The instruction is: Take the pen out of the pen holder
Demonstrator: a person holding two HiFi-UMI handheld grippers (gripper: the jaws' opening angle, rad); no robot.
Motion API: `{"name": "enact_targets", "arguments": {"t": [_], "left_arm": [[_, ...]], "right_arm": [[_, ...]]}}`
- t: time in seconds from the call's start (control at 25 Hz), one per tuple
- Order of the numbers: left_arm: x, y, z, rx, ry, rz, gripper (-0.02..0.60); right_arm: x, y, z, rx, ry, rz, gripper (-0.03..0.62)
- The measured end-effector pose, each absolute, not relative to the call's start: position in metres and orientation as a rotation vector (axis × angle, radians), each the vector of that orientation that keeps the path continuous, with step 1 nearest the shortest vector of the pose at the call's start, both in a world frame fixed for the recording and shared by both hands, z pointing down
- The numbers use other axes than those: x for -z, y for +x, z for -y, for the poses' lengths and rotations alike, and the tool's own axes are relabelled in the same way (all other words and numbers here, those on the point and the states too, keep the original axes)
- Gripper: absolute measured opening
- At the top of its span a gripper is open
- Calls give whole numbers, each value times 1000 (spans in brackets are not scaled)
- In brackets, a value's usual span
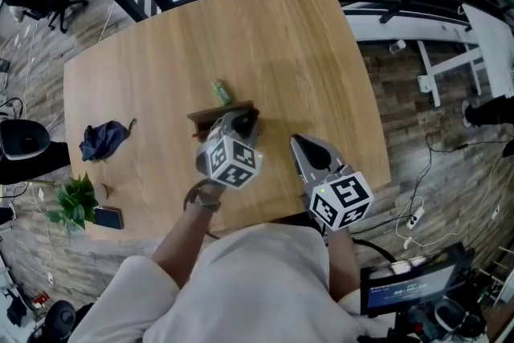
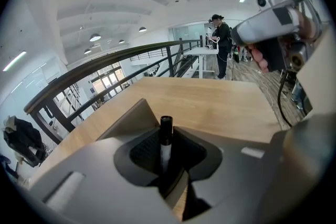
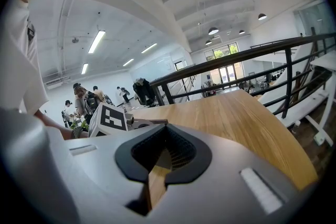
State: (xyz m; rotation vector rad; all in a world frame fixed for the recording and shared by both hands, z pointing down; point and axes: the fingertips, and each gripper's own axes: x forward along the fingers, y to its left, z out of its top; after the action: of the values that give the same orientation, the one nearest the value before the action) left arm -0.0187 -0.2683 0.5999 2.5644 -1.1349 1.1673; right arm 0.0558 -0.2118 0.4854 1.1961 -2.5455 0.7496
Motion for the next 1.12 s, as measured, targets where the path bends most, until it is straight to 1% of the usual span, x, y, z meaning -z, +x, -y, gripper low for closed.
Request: {"name": "enact_targets", "arguments": {"t": [1.12], "left_arm": [[-598, -19, 269, -1150, 2612, 1103, 67]], "right_arm": [[-489, 54, 214, -774, 1190, 2537, 3]]}}
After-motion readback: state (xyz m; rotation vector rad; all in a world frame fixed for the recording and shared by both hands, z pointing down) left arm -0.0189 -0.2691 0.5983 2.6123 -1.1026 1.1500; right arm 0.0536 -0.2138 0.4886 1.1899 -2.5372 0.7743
